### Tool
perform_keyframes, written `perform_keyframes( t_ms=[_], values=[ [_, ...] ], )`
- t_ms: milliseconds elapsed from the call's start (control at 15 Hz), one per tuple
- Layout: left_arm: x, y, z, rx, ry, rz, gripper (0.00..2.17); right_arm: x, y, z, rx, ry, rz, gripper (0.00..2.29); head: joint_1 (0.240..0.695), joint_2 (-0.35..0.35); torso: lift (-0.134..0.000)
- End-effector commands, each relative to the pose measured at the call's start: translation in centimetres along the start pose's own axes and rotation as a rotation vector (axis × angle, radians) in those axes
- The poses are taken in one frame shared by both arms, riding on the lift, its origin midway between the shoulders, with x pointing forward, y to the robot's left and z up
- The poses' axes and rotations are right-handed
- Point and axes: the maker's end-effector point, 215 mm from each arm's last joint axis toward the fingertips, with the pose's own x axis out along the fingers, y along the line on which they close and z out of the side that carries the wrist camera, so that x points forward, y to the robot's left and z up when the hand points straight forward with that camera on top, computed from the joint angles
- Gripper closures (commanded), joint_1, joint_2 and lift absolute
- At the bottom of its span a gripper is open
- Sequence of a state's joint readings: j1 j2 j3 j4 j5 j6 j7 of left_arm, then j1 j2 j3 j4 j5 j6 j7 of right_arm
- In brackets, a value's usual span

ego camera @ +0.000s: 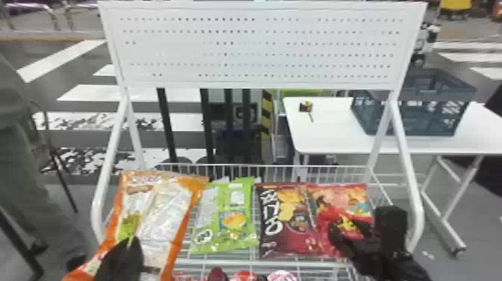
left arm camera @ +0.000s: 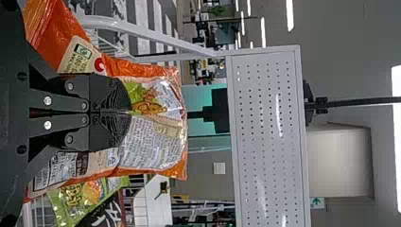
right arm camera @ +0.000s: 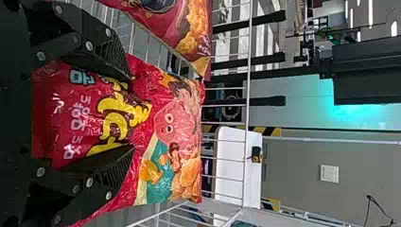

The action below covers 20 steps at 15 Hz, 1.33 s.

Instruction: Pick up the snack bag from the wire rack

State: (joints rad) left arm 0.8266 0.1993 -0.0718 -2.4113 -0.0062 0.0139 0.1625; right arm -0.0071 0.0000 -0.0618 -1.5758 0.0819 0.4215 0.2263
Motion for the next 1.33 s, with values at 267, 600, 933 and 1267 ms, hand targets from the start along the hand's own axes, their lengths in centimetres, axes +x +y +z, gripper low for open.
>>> perform_keyframes(
  t_ms=[267, 600, 933, 1267],
  values=[
    [-0.3, -0.1, 0.1, -0.002, 0.004, -0.001, 1.88, -0.5, -0.1, 1.4, -0.005, -0.031, -0.044, 2.23, 0.499, 0.0, 0.0],
    [-0.4, -0.1, 0.2, -0.001, 0.002, 0.0, 1.88, -4.3, 0.2, 6.0, -0.034, -0.159, -0.106, 2.22, 0.499, 0.0, 0.0],
    [-0.2, 0.0, 0.5, 0.0, -0.007, -0.001, 1.88, -12.7, 3.5, 10.4, 0.012, -0.314, -0.064, 2.22, 0.499, 0.0, 0.0],
    [0.0, 0.3, 0.6, -0.004, -0.011, -0.001, 1.88, -20.2, 4.6, 10.4, 0.043, -0.408, -0.052, 2.22, 0.499, 0.0, 0.0]
  ],
)
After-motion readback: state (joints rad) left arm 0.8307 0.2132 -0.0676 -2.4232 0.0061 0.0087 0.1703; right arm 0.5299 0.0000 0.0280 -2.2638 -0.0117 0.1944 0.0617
